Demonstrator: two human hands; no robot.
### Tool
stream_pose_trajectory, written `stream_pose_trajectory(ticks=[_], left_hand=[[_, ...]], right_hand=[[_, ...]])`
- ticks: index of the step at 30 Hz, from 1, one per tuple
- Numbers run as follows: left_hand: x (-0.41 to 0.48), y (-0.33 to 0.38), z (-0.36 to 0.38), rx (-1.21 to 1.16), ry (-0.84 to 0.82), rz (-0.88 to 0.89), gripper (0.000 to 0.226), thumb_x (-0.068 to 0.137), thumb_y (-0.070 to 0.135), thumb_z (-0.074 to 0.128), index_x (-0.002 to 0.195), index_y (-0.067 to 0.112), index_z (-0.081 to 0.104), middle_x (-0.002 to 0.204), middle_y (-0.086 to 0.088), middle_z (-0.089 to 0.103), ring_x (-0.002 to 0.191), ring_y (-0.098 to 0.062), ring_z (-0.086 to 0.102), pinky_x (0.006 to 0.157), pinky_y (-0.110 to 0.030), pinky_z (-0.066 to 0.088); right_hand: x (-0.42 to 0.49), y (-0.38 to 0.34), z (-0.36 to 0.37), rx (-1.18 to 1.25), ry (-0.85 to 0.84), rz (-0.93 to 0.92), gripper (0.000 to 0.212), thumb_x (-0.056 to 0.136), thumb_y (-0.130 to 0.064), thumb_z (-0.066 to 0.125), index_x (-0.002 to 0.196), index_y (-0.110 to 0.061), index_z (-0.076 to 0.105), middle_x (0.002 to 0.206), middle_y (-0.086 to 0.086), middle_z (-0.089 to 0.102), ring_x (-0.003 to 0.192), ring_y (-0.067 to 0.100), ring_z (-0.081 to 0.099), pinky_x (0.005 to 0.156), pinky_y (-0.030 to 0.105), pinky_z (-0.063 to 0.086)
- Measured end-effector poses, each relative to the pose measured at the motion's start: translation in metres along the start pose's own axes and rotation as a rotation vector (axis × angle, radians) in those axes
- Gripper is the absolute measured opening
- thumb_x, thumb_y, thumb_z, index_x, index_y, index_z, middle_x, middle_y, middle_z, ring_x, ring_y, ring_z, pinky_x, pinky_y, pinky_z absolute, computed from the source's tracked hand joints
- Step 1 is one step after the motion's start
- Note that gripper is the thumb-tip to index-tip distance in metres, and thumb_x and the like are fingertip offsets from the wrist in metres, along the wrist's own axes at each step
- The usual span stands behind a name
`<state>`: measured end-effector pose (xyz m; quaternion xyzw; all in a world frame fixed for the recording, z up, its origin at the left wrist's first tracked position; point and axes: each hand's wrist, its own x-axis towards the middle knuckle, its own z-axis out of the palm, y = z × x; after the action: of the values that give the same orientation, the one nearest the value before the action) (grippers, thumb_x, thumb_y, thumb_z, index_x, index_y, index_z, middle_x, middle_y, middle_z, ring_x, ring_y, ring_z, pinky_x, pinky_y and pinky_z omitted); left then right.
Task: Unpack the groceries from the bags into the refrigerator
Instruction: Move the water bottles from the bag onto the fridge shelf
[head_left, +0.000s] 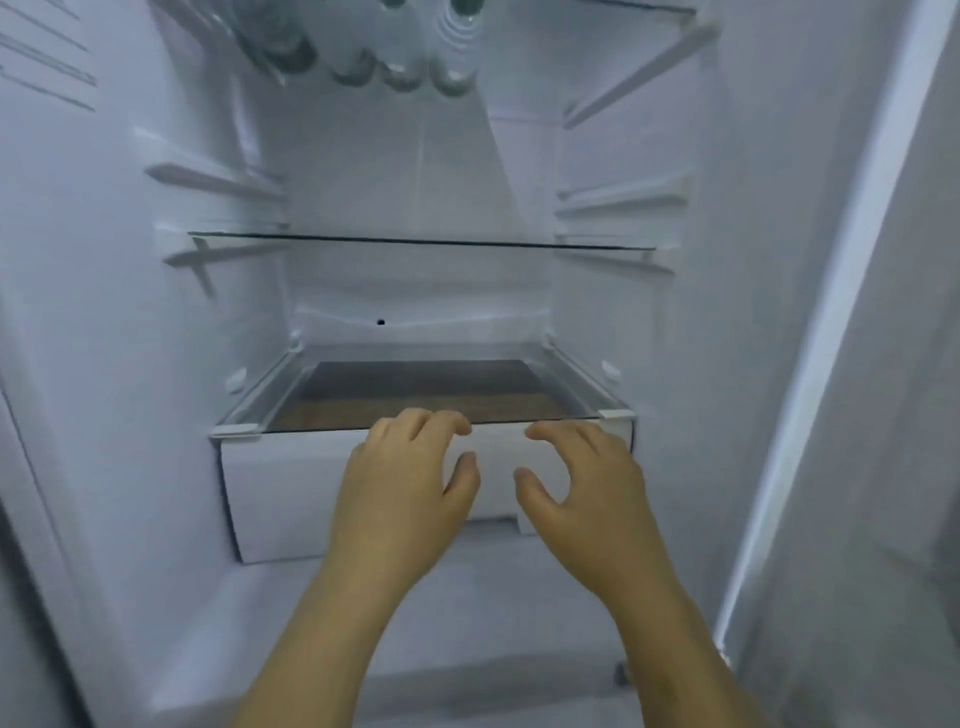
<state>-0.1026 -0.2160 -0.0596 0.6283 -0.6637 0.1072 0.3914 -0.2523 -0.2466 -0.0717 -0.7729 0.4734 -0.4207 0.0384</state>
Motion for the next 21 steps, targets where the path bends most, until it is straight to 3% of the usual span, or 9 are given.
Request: stream_pose_trajectory(ticks=[4,9,15,21], left_hand=[[-0.029,0.001,0.016,-0.069,-0.122,0.044,0.032,0.093,0.031,0.047,0.123,0.025,0.054,0.124,0.008,0.053,0.112,-0.012,0.045,0.092,-0.026,0.038],[-0.08,0.022,0.043,-0.196,-0.319,0.188,0.031,0.093,0.03,0.049,0.123,0.025,0.055,0.125,0.006,0.053,0.115,-0.013,0.043,0.091,-0.022,0.032],[-0.138,0.074,0.068,-0.33,-0.555,0.378,0.029,0.09,0.023,0.056,0.118,0.018,0.061,0.116,-0.002,0.059,0.107,-0.022,0.05,0.088,-0.032,0.042],[-0.202,0.147,0.073,-0.428,-0.724,0.664,0.033,0.094,0.029,0.046,0.125,0.025,0.053,0.125,0.006,0.053,0.113,-0.013,0.044,0.092,-0.022,0.036]], right_hand=[[-0.043,0.006,0.001,-0.026,-0.04,0.115,0.039,0.089,-0.032,0.055,0.128,-0.028,0.05,0.13,-0.011,0.047,0.122,0.007,0.036,0.102,0.021,0.025],[-0.122,0.013,-0.007,-0.102,-0.054,0.328,0.04,0.09,-0.036,0.052,0.13,-0.032,0.048,0.131,-0.014,0.044,0.123,0.006,0.034,0.106,0.024,0.027],[-0.216,0.02,-0.044,-0.261,0.015,0.609,0.041,0.09,-0.035,0.052,0.131,-0.03,0.048,0.135,-0.011,0.044,0.125,0.01,0.036,0.106,0.024,0.026],[-0.313,0.014,-0.102,-0.401,0.139,0.879,0.041,0.09,-0.036,0.05,0.13,-0.03,0.048,0.132,-0.013,0.046,0.124,0.011,0.037,0.099,0.023,0.027]])
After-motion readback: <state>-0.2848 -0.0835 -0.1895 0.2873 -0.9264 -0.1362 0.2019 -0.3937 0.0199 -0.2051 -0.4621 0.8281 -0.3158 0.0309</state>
